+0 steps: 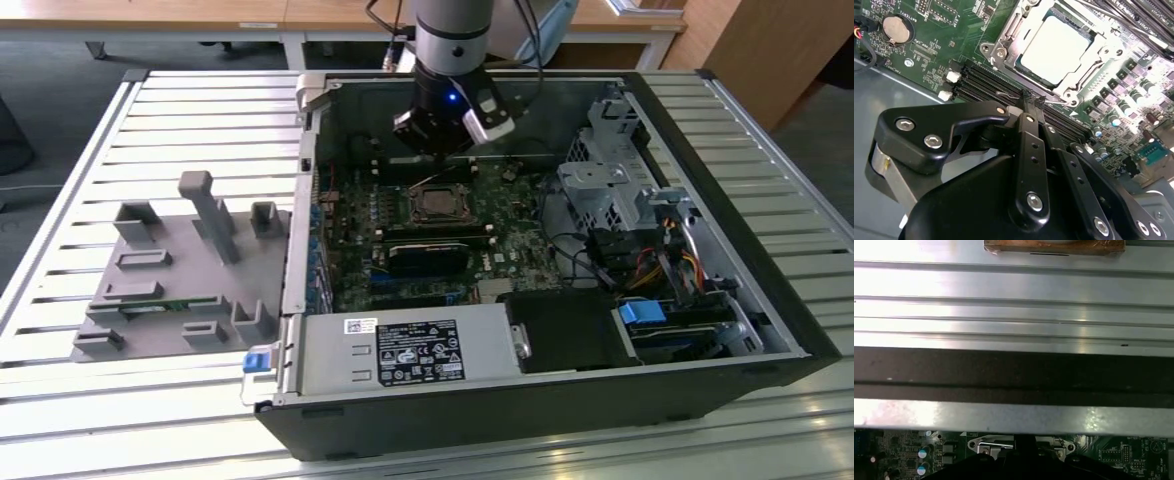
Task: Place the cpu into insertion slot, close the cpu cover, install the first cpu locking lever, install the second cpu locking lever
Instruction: 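Install the first cpu locking lever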
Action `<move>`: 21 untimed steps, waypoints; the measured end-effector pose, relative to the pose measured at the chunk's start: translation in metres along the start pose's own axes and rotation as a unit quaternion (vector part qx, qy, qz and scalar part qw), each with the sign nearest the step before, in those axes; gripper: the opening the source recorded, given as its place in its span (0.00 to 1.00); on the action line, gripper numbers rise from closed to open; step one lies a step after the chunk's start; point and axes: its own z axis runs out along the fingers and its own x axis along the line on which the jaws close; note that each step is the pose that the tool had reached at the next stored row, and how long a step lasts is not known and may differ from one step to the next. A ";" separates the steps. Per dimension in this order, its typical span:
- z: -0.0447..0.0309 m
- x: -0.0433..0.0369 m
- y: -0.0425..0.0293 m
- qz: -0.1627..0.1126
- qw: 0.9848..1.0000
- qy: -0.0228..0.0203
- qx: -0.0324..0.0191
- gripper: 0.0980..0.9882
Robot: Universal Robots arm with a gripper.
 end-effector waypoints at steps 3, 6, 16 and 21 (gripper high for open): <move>0.0013 -0.0010 0.0003 0.000 1.000 0.000 0.000 0.01; 0.0027 -0.0026 0.0006 0.000 1.000 0.000 0.000 0.01; 0.0077 -0.0102 0.0017 0.000 1.000 0.000 0.000 0.01; 0.0112 -0.0136 0.0022 0.000 1.000 0.000 0.000 0.01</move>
